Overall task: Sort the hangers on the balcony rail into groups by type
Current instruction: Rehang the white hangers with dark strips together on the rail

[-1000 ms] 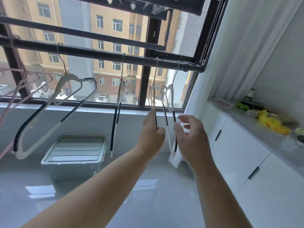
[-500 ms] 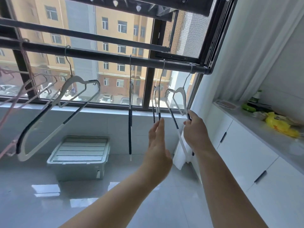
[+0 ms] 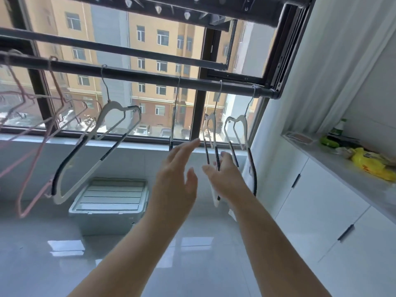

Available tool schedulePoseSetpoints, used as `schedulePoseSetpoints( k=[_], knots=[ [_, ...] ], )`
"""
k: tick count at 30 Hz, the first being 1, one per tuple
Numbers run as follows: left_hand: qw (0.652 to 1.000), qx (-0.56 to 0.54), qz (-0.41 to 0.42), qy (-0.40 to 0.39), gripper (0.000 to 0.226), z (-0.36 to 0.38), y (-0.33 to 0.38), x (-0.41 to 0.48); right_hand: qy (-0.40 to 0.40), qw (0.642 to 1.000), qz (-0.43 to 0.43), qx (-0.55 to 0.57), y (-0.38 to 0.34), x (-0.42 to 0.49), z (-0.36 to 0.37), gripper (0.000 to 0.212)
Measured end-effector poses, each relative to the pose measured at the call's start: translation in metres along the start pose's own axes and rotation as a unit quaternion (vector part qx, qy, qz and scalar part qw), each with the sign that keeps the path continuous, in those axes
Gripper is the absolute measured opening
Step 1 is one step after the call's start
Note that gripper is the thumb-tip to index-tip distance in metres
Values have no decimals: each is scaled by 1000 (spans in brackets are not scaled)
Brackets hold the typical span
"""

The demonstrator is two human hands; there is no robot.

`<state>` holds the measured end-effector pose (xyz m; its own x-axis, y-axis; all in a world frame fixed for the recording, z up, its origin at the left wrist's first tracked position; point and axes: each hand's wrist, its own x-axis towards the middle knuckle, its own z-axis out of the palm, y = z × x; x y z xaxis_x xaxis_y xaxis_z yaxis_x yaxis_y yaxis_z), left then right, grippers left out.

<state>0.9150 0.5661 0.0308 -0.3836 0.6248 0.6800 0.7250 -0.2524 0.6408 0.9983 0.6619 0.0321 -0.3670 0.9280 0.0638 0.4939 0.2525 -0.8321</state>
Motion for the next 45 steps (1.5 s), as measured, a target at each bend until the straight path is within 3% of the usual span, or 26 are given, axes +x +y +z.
schedulePoseSetpoints(
  k=[3, 6, 10, 24, 35, 39, 41, 43, 45],
  knots=[
    [995, 76, -28, 58, 52, -16, -17, 5, 29, 994, 8, 103, 4, 4, 17, 33],
    [989, 104, -101, 0, 59, -22, -31, 9, 85, 992, -15, 96, 6, 7, 21, 40],
    [982, 91, -152, -61, 62, -19, -36, 2, 95, 991, -17, 97, 11, 9, 13, 41],
    [980, 41, -182, -63, 60, -11, -40, -15, 114, 992, -56, 23, 16, -2, -9, 26],
    [981, 33, -180, -69, 58, -15, -42, -24, 88, 994, -50, 40, 15, 1, -1, 34],
    [981, 29, -181, -71, 59, -16, -42, -29, 66, 997, -39, -12, 16, -5, -6, 50],
    [980, 40, -179, -77, 59, -16, -42, -31, 148, 978, -91, -112, 11, -16, -6, 49],
    [980, 47, -176, -76, 57, -15, -42, -32, 267, 923, -238, -143, -3, -33, -4, 35],
    [983, 52, -166, -66, 54, -14, -42, -31, 258, 903, -332, -90, -15, -41, 7, 28]
  ],
)
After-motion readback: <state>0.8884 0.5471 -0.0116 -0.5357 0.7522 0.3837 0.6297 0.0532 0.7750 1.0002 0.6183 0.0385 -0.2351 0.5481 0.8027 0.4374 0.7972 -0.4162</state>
